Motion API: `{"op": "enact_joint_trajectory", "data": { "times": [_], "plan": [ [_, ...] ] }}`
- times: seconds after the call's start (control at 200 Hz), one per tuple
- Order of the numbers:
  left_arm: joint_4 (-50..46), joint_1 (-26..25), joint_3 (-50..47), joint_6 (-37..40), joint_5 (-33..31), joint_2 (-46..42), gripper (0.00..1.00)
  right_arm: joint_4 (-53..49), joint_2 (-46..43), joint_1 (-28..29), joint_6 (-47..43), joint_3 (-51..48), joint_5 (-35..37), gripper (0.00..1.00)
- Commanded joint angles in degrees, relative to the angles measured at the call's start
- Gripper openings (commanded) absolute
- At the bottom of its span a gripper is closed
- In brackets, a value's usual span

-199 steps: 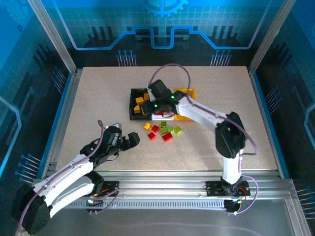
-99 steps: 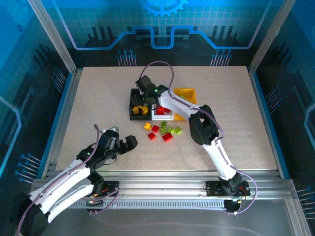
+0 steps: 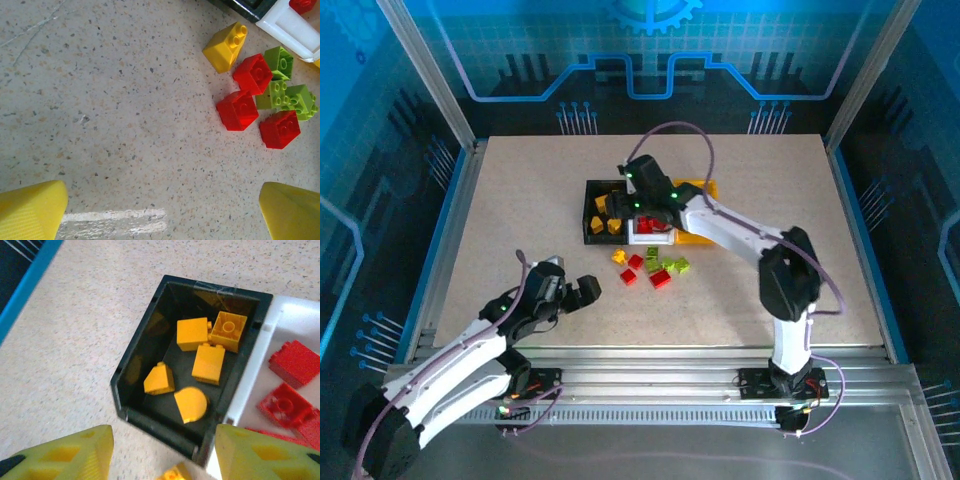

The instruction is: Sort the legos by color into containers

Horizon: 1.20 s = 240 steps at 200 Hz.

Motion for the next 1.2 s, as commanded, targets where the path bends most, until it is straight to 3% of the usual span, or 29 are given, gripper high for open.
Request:
{"op": "enact_joint_trajectory", "data": {
  "times": [0.0, 0.265, 0.475, 0.86, 1.196],
  "plan": [
    [0.97, -0.04, 3.54, 2.92, 0.23, 2.53, 0.99, 0.83, -5.96, -0.17, 1.80, -8.79, -0.92, 0.59],
    [5.18, -0.09, 4.09, 2.24, 1.10, 7.34, 0.99, -4.95, -15.99, -0.07, 9.70, -27.76, 6.65, 0.62],
    [5.77, -0.01, 3.87, 1.85, 1.75, 8.99, 0.99, -5.70, -17.63, -3.77, 9.82, -34.90, 8.52, 0.59],
    [6.24, -0.08, 2.86, 1.06, 1.09, 8.91, 0.99, -2.05, -12.52, -6.32, 2.33, -35.92, 4.19, 0.64],
    [6.83, -0.05, 2.52, 0.39, 1.48, 10.33, 0.99, -1.98, -8.24, -6.57, 3.02, -34.18, 8.22, 0.63]
  ]
}}
